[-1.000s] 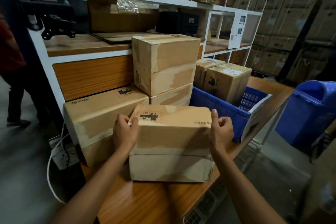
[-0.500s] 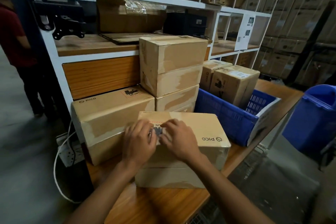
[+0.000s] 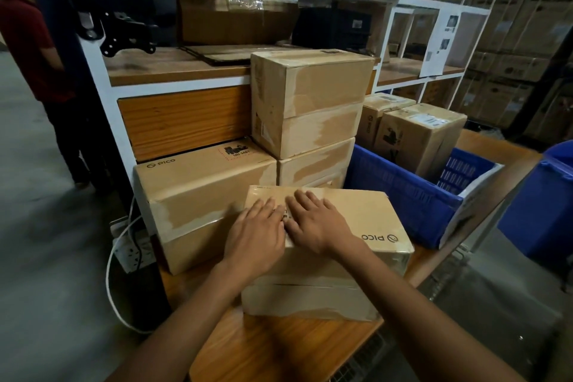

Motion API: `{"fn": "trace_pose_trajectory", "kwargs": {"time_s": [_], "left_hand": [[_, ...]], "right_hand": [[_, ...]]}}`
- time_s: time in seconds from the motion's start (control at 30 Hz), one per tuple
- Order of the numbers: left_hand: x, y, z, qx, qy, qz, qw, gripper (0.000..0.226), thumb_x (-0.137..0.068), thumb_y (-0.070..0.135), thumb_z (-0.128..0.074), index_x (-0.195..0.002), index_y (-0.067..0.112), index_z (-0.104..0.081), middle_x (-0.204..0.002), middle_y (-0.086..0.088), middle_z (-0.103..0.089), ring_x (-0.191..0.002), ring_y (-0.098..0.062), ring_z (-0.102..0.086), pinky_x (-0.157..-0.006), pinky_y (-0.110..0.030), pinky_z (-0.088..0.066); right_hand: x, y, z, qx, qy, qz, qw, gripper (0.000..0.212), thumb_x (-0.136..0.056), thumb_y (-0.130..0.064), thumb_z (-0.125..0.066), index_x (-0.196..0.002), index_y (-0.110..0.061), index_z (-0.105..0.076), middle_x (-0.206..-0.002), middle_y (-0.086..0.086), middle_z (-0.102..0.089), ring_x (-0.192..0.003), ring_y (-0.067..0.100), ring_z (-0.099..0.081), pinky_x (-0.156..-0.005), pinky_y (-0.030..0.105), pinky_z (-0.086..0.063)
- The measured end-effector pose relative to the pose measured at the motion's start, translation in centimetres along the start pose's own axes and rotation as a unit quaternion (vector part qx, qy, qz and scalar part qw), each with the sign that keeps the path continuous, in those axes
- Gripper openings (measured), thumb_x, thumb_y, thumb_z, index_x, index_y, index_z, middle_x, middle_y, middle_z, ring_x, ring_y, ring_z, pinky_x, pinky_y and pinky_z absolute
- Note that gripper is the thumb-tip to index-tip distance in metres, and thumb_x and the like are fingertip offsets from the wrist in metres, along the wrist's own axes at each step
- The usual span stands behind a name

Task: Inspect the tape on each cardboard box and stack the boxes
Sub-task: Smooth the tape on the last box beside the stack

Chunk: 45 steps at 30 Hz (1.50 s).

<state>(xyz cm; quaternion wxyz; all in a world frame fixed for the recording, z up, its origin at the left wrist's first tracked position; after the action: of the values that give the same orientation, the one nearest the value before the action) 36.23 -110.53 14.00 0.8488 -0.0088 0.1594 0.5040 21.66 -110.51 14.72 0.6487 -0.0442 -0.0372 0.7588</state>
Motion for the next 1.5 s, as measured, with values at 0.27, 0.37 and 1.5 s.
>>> {"fn": "trace_pose_trajectory", "kwargs": {"time_s": [0.27, 0.37, 1.5], "left_hand": [[-2.9, 2.1, 1.3, 0.028, -0.041, 0.0, 0.999, 0.038, -0.101, 0.028, -0.043, -0.138, 0.021, -0.048, -0.148, -0.006, -0.044, -0.134, -0.023, -0.042, -0.109, -0.04, -0.038], [-3.5, 4.2, 0.3, 0.09, -0.08, -0.057, 0.991, 0.043, -0.105, 0.027, -0.038, -0.147, 0.023, -0.042, -0.163, -0.002, -0.026, -0.151, -0.019, -0.021, -0.123, -0.043, -0.018], [-3.8, -3.6, -0.2, 0.304, -0.086, 0.202, 0.927, 0.105, -0.091, 0.052, -0.064, -0.157, 0.034, 0.017, -0.158, -0.006, -0.038, -0.138, -0.032, -0.044, -0.106, -0.045, -0.039]], "right_hand": [[0.7, 1.9, 2.2, -0.039, 0.015, -0.02, 0.999, 0.049, -0.101, -0.05, -0.044, -0.14, -0.022, -0.054, -0.147, 0.008, -0.049, -0.13, 0.026, -0.049, -0.107, 0.043, -0.044], [2.1, 4.5, 2.3, 0.012, 0.075, -0.101, 0.992, 0.045, -0.099, -0.058, -0.04, -0.122, -0.025, -0.061, -0.13, 0.004, -0.055, -0.113, 0.021, -0.053, -0.093, 0.043, -0.05], [9.1, 9.8, 0.1, -0.207, 0.225, -0.331, 0.893, 0.082, -0.083, -0.069, -0.064, -0.147, -0.026, -0.038, -0.133, 0.001, -0.058, -0.117, 0.021, -0.058, -0.083, 0.036, -0.046]]}}
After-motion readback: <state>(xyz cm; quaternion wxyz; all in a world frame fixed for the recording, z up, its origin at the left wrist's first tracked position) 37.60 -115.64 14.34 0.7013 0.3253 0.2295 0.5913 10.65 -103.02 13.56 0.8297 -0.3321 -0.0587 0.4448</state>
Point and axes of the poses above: each hand's wrist, its own x-axis away from the middle knuckle, its own z-axis out of the back of the hand, y = z × x, the point moved 2 cm from there along -x, towards the middle knuckle
